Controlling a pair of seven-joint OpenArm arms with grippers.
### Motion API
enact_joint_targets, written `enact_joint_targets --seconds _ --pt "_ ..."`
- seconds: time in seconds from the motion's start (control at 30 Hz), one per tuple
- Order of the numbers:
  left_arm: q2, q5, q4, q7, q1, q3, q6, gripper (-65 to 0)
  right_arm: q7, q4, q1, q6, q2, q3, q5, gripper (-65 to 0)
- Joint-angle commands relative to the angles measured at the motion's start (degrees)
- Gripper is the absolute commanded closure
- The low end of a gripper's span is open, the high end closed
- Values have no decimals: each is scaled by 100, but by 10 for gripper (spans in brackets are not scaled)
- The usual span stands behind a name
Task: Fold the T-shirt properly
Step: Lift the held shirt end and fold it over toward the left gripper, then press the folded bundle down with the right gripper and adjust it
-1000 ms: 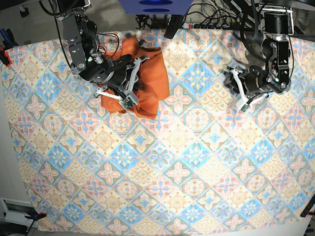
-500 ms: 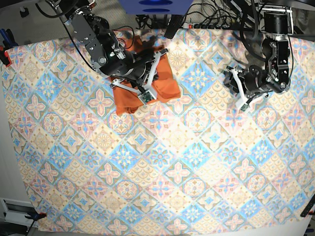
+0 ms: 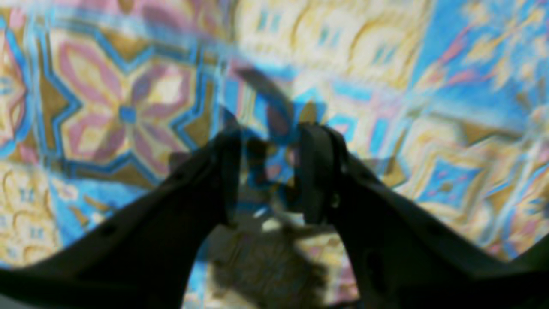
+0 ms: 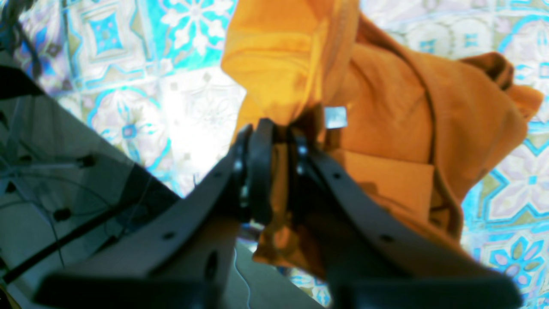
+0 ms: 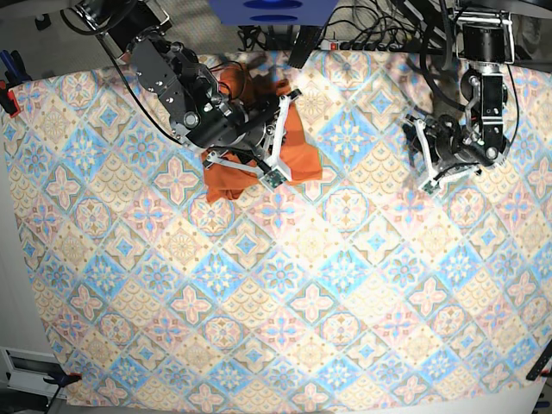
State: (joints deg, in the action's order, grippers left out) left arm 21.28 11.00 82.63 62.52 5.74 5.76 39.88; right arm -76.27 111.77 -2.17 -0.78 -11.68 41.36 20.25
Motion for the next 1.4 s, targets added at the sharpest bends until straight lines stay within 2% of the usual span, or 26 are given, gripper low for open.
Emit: enact_joint_targets --seconds 0.0,0.1,0.27,0.43,0.53,0.67,0.73,0.77,0.93,1.0,1.23,1.37 --pt "92 -182 75 -59 -86 53 12 -212 62 107 143 -6 47 -9 168 -122" --pt "224 -595 67 -59 -68 211 12 -212 45 89 292 -6 39 0 511 -173" --pt "329 -780 75 -59 20 712 12 -212 -254 89 477 -6 39 9 819 -265" --pt "303 -780 75 -59 46 1310 12 -212 -237 98 512 -59 39 -202 924 -292" --pt "303 -788 75 -59 125 1363 12 -212 -131 107 477 -507 39 -607 968 -292" --pt "285 -788 75 -59 169 1345 12 -212 -131 98 486 -1351 39 -1125 977 -291" --pt "180 -788 75 -59 178 1363 12 -212 -175 89 486 -1747 30 -1372 1004 -278" --pt "162 -788 75 -59 178 1363 12 -212 -193 89 486 -1799 21 -1407 1004 -259" --pt "118 -788 75 -59 178 1327 12 -212 -184 -16 363 -1834 -120 -1433 977 -136" --pt "66 -788 75 -59 178 1327 12 -212 -184 -25 178 -1843 -120 -1530 801 -111" --pt "66 -788 75 -59 178 1327 12 -212 -373 -25 -332 -1834 -120 -1679 -429 -94" --pt "66 -788 75 -59 178 1327 12 -212 -373 -25 -420 -1799 -120 -1600 -350 -94"
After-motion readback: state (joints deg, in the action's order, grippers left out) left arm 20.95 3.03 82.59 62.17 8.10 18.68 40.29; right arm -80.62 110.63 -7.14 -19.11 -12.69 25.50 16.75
